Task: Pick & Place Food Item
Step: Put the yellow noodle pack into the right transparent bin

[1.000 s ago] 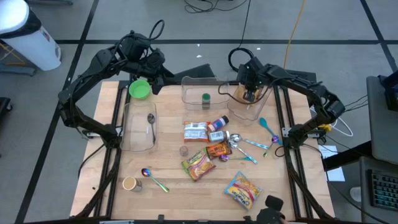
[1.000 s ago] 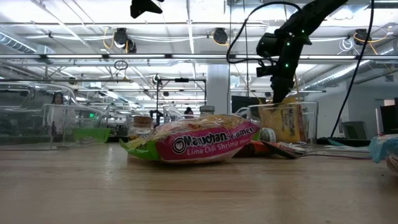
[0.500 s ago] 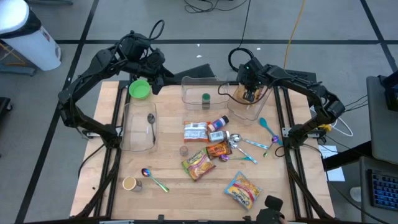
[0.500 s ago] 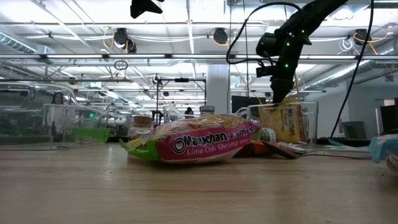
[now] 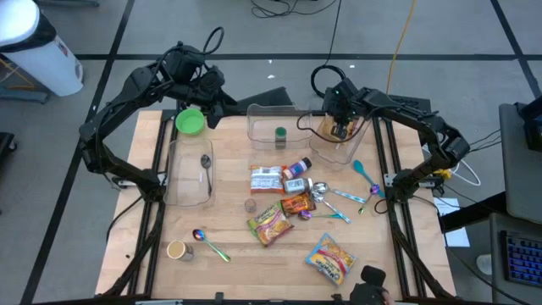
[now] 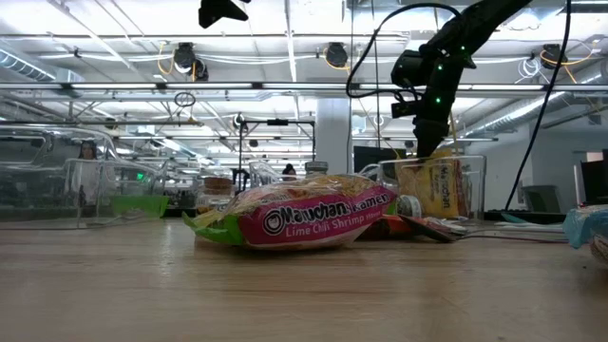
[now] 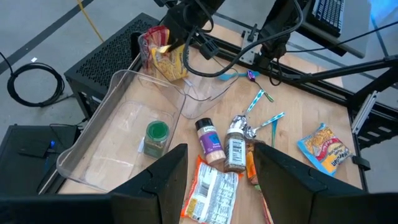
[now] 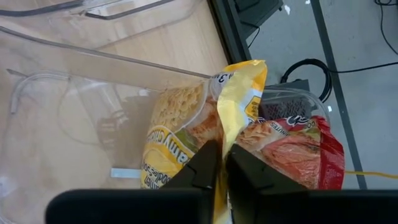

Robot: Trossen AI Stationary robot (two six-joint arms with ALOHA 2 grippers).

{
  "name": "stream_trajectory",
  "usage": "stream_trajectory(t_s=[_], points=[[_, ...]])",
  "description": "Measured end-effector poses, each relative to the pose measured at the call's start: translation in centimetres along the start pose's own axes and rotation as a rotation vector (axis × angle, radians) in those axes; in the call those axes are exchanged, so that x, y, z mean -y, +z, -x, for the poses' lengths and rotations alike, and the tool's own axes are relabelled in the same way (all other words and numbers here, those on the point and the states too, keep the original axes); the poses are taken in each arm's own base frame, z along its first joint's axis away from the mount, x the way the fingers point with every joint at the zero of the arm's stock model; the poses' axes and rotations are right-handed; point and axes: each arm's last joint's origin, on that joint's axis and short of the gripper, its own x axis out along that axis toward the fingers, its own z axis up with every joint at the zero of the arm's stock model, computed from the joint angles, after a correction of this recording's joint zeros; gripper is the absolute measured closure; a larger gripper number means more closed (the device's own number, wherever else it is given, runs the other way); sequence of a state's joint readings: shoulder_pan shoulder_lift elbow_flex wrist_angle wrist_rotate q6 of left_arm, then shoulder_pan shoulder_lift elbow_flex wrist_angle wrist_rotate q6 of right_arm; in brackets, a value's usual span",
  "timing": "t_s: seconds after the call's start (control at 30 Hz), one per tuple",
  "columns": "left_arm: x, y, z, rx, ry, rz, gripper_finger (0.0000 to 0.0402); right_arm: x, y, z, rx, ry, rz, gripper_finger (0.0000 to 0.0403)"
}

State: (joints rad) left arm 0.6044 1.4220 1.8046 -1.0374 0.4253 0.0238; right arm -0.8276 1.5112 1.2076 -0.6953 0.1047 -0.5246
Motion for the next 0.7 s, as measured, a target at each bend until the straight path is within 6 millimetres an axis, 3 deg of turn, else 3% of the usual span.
stream_trajectory(t_s=[0.3,0.7], points=[[0.00,0.00,0.00,0.000,-0.001,0.002,0.0213,0.08,-0.01,0.00,-0.010,-0.024,0.018,0.0328],[0.00,0.03,0.00,0.003,-0.001,0.001,0.0213,0.52,0.11,0.95,0.015,-0.103,0.030,0.0294]])
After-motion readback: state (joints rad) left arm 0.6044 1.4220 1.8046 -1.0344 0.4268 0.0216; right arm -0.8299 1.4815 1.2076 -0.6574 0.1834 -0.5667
